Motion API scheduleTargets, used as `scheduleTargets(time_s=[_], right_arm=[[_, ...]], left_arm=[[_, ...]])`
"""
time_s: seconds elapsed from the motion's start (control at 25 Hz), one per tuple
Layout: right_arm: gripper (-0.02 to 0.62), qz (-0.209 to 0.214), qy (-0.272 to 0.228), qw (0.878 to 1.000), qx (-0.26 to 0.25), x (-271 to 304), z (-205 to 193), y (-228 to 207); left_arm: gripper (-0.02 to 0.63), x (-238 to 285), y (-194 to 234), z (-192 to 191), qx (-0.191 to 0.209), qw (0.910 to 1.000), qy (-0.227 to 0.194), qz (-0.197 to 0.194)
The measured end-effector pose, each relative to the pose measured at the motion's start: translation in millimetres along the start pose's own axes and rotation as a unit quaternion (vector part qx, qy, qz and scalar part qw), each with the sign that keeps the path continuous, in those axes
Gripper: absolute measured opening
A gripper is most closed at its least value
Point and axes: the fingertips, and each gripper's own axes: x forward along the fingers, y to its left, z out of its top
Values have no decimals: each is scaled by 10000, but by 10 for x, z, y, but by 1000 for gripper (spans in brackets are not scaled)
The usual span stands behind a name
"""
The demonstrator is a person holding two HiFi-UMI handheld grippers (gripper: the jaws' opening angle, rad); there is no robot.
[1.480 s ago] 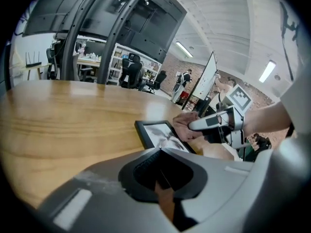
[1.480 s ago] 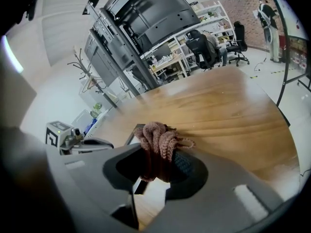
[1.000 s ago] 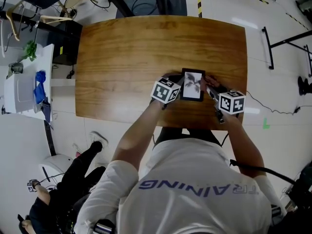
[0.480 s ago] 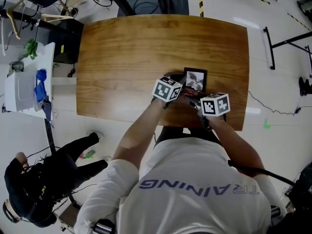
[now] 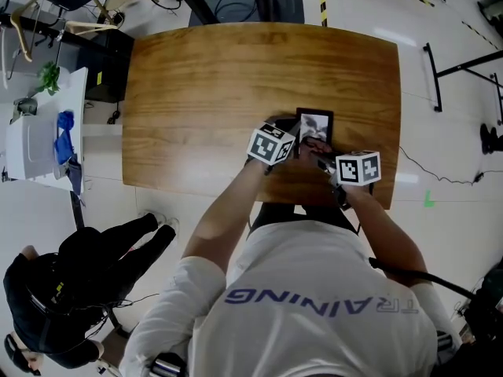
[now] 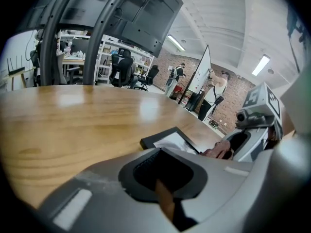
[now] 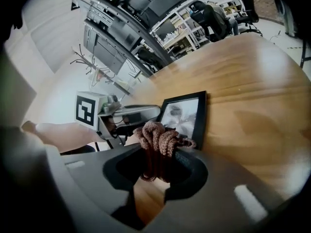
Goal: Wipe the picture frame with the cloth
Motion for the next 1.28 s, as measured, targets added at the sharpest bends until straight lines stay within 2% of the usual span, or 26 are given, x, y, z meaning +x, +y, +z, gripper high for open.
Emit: scheduleTargets(time_s=[0.24,0.4,0.64,0.72,0.8,0.88,1.0,1.08,1.16,1.28], right_arm=[[118,-216,-286,9989,313,-342,-65,-292],[118,-410,-315,9985,172,-482,-125,-402],[118,-412,-474,9980,80,-521,-104,-386],[118,-221,-767,9968,-79,-569,-11,-294],[118,22,-1269,9916,-259,-689,165,-155],[118,47,-1876,9809,-520,-928,409,-65],[117,-358,-2646,9542,-1350,-1394,785,58],[117,-763,-2966,9266,-2181,-1674,990,237],[117,-982,-3304,8966,-2782,-1947,1181,471],[117,-1121,-3883,8635,-3017,-2350,1447,709]], left_arm=[[6,4,-1,-3,34,10000,-22,34],[6,-1,4,-6,71,9999,-51,82],[6,2,13,-3,70,9999,-56,120],[6,-20,5,4,321,9990,-136,280],[6,-140,-47,110,660,9958,-413,473],[6,-374,-164,381,726,9912,-939,579],[6,-876,-385,824,712,9797,-1728,719],[6,-1257,-446,1048,633,9702,-2143,940],[6,-1581,-462,1225,559,9607,-2466,1148],[6,-1870,-483,1394,550,9509,-2768,1268]])
